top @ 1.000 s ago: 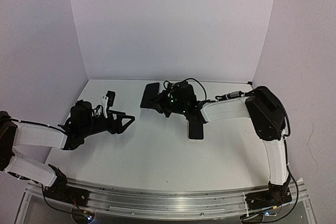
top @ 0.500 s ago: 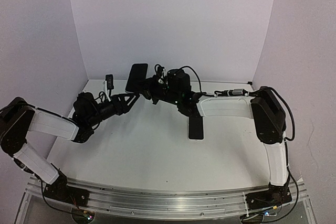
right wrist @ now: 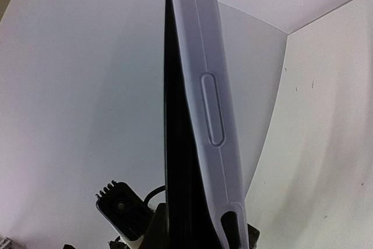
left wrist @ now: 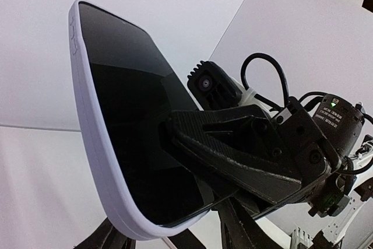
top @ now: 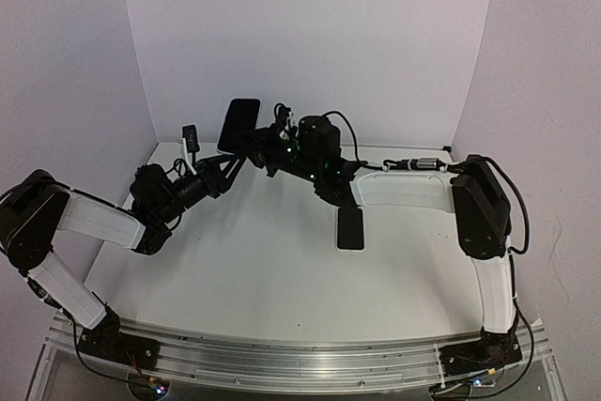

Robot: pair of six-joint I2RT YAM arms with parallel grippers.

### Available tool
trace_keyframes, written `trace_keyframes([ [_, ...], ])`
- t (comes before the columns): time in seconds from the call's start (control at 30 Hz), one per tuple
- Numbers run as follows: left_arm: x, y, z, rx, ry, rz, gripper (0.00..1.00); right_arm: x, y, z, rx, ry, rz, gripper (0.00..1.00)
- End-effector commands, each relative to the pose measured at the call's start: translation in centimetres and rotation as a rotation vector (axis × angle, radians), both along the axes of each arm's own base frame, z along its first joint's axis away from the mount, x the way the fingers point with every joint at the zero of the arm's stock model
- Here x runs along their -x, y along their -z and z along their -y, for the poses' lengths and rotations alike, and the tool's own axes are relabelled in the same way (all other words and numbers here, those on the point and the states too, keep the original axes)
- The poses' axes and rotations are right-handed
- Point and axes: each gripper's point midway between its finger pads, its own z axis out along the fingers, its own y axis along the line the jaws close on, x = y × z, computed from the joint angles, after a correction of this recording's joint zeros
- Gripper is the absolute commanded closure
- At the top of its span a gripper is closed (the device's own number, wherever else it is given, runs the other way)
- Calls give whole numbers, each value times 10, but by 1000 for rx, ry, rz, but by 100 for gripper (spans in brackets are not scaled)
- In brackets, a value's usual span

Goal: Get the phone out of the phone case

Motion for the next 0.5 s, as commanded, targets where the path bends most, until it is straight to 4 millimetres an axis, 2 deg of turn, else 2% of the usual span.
trace_keyframes([
  [0.0, -4, -38, -10, 57, -55, 105, 57, 7, -68, 4, -154, 0, 115, 100],
  [0.1, -9, -36, -13, 52, -73, 94, 66, 9, -70, 1, -158, -13, 115, 100],
  [0.2, -14, -33, -14, 50, -85, 76, 68, 10, -68, 1, -157, -15, 111, 100],
  [0.33, -20, -37, -17, 66, -104, 69, 69, 10, -63, -3, -163, -33, 86, 100],
  [0.47, -27, -36, -19, 92, -121, 33, 64, 7, -46, -5, -176, -34, 29, 100],
])
